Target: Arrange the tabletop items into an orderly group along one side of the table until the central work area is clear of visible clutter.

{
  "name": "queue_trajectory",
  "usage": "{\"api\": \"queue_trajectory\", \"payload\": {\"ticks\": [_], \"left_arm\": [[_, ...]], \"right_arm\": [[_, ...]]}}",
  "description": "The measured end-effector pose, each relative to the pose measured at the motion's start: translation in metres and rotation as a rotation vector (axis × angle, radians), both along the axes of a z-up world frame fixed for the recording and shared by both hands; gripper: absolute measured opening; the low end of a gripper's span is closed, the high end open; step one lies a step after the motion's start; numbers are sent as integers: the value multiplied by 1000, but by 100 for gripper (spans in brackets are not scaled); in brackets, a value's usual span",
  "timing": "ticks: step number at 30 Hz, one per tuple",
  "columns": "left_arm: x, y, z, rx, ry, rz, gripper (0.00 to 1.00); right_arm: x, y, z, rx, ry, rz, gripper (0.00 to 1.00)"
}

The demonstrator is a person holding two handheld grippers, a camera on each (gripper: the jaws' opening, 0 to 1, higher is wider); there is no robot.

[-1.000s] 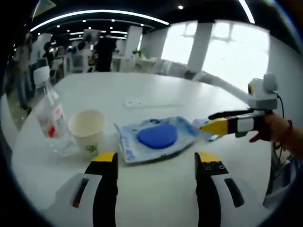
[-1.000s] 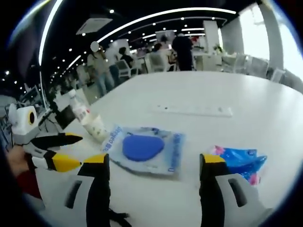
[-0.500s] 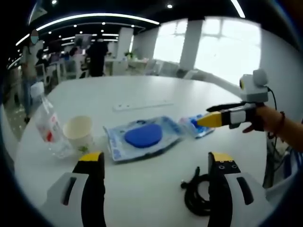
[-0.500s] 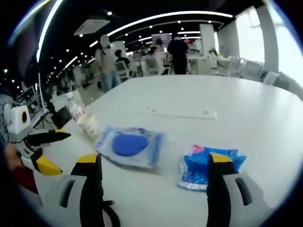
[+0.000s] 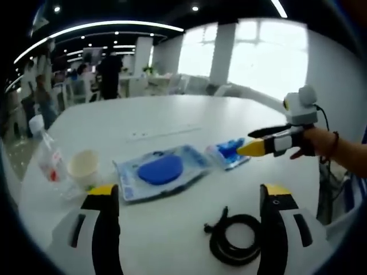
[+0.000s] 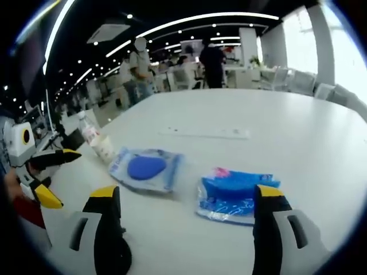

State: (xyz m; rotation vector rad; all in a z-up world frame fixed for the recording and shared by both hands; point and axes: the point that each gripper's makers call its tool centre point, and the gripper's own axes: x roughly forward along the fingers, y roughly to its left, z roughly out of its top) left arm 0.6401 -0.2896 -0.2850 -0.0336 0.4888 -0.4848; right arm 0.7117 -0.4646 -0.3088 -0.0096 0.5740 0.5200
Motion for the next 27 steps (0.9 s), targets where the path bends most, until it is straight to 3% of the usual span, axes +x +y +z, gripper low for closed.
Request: {"api": "queue_trajectory", "payload": {"ticks": [17,27], "left_arm": [[16,-48,3,-11,-17,-47,97],[35,-81,-9,-5,3,-57,90]], "right_arm": [[-6,-43,-12,38,11,-53,93],[1,-62,-24,37,3,-57,87]]}}
